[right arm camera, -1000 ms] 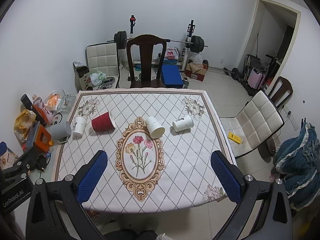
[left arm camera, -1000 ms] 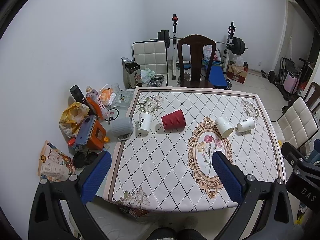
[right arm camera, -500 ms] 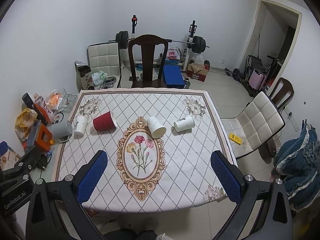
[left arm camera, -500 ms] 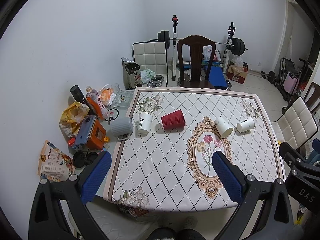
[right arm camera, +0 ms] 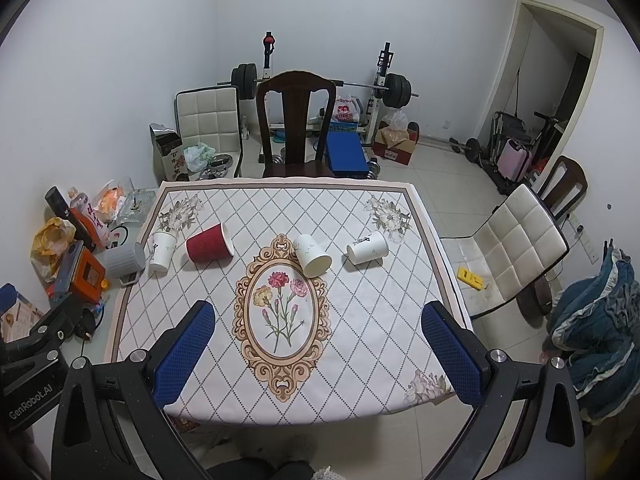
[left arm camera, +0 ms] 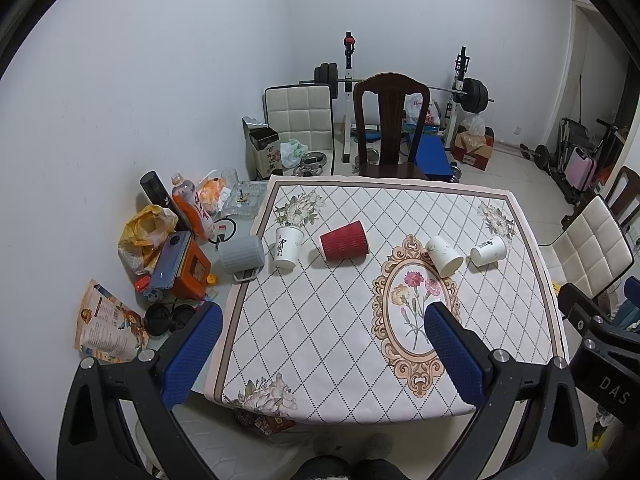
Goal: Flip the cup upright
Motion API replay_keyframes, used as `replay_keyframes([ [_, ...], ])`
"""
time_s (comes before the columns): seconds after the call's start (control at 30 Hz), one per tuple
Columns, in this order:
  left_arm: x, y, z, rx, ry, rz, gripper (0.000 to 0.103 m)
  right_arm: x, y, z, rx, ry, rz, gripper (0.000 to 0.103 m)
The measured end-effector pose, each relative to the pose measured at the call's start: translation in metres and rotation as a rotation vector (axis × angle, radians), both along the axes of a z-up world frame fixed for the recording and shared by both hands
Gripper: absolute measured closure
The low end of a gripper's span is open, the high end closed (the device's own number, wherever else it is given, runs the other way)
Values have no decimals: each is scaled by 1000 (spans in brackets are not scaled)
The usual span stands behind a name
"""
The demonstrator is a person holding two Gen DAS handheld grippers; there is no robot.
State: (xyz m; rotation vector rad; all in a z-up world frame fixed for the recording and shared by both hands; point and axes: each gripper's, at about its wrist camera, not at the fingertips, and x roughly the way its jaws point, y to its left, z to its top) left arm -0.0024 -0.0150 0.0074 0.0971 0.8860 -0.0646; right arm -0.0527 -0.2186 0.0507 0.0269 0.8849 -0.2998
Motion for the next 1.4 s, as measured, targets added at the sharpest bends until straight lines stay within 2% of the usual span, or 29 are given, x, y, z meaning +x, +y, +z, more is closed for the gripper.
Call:
replay_keyframes([
  [1.13, -2, -5, 1, 0, 3, 16, 0, 0, 2, -1, 11, 3, -2, 0],
  [1.27, 6, -1, -16, 16, 37, 54, 0, 4, 3, -11, 31, 23, -3, 0],
  [1.4, 18, 14, -57, 60, 105, 126, 0, 19, 4, -43, 56, 80, 12, 0],
])
